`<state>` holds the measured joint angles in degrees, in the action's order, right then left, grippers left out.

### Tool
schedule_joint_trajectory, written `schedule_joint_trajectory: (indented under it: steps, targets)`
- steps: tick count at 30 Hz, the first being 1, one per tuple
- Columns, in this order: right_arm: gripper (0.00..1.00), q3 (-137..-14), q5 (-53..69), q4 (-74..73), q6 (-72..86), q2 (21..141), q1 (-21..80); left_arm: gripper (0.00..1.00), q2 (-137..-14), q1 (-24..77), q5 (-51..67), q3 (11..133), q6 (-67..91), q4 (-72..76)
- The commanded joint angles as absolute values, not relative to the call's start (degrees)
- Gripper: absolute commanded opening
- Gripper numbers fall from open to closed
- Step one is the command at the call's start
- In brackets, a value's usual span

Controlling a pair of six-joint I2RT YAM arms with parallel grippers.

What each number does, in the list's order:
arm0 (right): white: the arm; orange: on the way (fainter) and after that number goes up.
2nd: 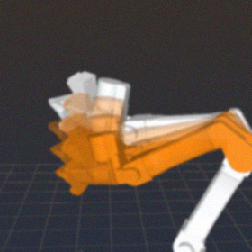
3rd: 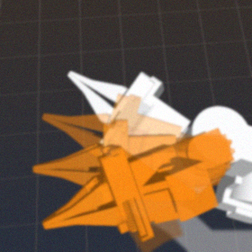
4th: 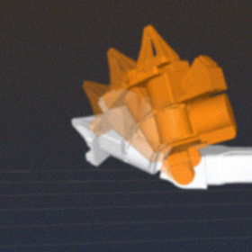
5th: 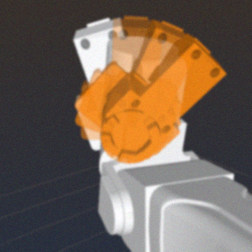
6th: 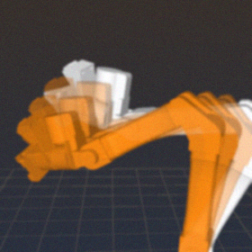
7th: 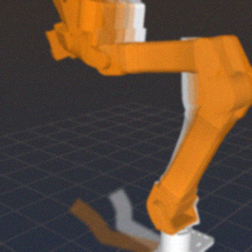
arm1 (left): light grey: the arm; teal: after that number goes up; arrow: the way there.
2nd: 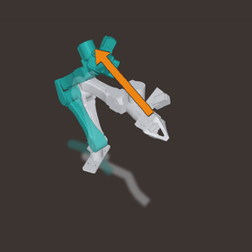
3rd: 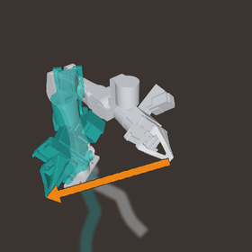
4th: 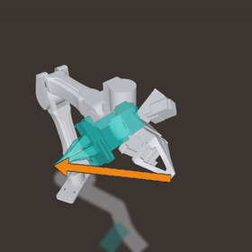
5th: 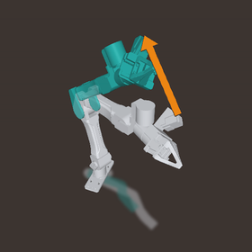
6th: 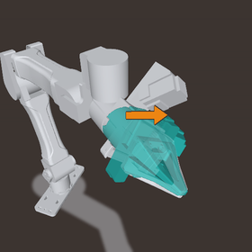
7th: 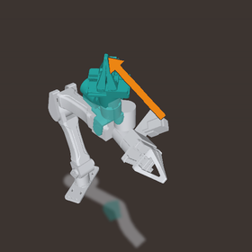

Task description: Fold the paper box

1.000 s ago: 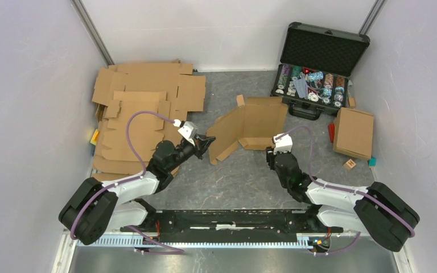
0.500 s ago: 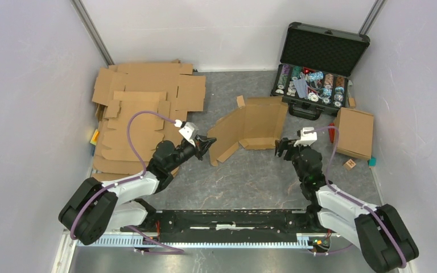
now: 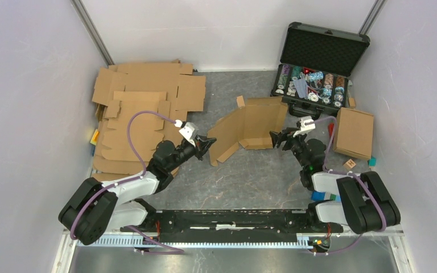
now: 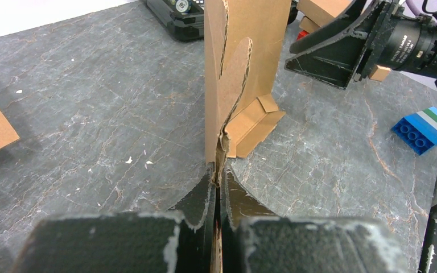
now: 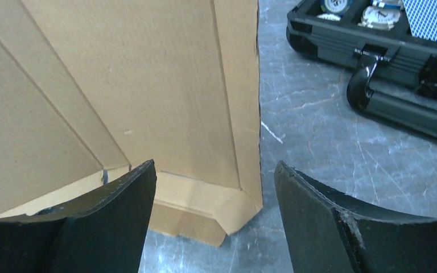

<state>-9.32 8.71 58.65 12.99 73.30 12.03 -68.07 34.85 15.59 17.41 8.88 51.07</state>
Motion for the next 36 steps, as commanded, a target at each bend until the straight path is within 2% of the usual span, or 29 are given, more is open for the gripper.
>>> schedule_joint_trajectory:
  steps: [1,5,8,12,15,20,23,27,31,36]
  targets:
    - [0.80,-13.1,10.9,64.7,11.5,76.5,11.5,0.02,-67.2,35.1,16.9,18.3,6.5,50.8]
    - [0.72,-15.5,12.7,65.6,11.8,80.4,11.2,0.02,-67.4,35.1,17.0,18.4,6.6,50.8]
    - [0.62,-16.2,15.1,67.7,12.8,82.5,10.7,0.02,-67.5,35.1,17.0,18.4,6.7,50.8]
    - [0.38,-15.8,17.7,69.7,13.3,82.6,10.8,0.02,-67.6,35.1,17.0,18.4,6.7,50.8]
    - [0.26,-14.9,18.5,69.4,13.3,81.1,10.8,0.02,-67.7,35.1,17.2,18.5,6.7,50.8]
    - [0.20,-14.6,17.3,66.8,13.0,79.1,12.4,0.02,-67.5,35.1,17.1,18.4,6.6,50.8]
    - [0.10,-15.3,13.3,61.1,11.7,78.0,14.2,0.02,-67.2,35.1,17.2,18.4,6.6,50.7]
    - [0.03,-12.5,8.0,58.8,10.8,75.2,18.9,0.02,-66.6,35.2,17.5,18.3,6.8,50.6]
    - [0.02,-11.8,2.7,53.4,8.2,71.7,22.7,0.02,-66.4,35.3,18.7,18.3,6.9,50.6]
    - [0.06,-13.7,0.5,51.0,6.5,72.4,22.9,0.02,-66.6,35.5,20.1,18.5,7.2,50.8]
